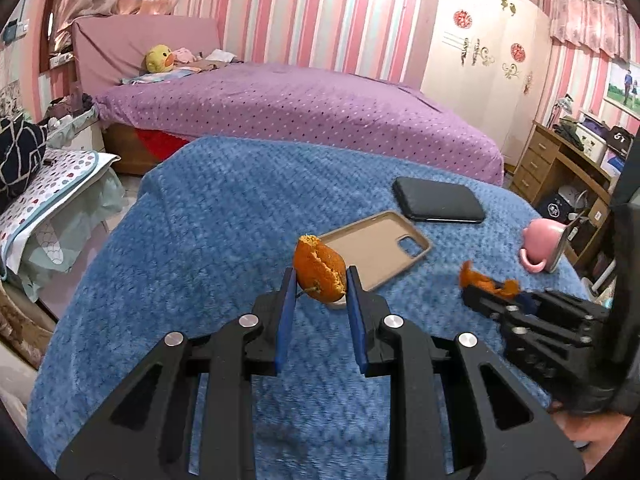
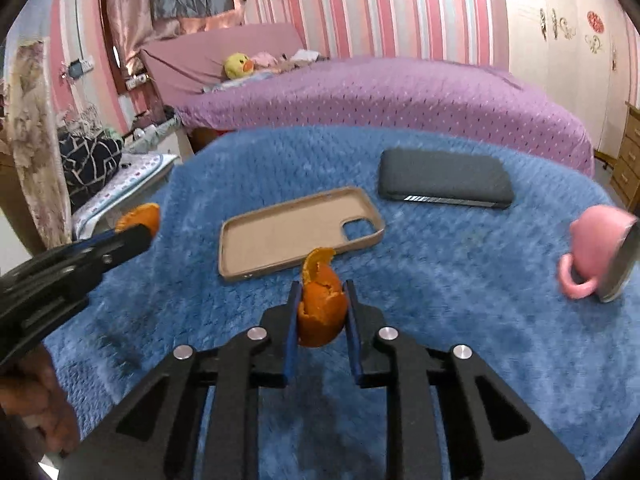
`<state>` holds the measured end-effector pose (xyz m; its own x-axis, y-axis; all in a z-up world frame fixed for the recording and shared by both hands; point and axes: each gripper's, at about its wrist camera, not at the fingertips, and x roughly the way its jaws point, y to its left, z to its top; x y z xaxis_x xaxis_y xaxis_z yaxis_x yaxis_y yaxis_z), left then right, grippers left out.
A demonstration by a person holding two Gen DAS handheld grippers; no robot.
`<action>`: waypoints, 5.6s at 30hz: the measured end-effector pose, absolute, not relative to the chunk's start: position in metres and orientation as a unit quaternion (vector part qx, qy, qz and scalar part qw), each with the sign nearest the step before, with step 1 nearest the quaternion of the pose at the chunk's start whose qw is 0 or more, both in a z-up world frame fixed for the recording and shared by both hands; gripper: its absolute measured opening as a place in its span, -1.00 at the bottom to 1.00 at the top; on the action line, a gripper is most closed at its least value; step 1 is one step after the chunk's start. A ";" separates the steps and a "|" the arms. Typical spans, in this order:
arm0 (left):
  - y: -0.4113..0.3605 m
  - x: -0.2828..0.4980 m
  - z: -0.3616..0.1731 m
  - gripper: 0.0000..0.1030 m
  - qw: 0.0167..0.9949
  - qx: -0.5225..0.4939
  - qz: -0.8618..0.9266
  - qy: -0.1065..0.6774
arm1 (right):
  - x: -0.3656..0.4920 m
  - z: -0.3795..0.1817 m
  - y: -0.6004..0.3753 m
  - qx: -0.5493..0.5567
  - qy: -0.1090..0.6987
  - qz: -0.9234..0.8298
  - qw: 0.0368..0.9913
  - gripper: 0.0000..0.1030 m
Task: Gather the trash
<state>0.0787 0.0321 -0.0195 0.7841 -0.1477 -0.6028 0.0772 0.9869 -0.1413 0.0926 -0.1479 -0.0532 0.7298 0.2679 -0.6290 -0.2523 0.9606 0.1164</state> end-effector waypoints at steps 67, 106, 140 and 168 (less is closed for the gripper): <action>-0.419 -0.060 0.036 -0.54 0.872 0.041 -0.410 0.266 | -0.160 0.038 -0.591 0.187 0.172 -0.198 0.947 -0.60; -0.151 -0.043 0.023 0.90 0.952 0.042 -0.166 0.254 | -0.073 0.035 -0.408 0.077 0.228 -0.060 0.969 0.72; -0.059 -0.033 0.004 0.90 0.967 -0.007 -0.085 0.239 | -0.059 0.034 -0.282 0.015 0.225 0.027 0.974 0.72; -0.074 -0.029 0.004 0.90 0.966 -0.010 -0.076 0.245 | -0.064 0.033 -0.304 0.020 0.230 0.022 0.973 0.73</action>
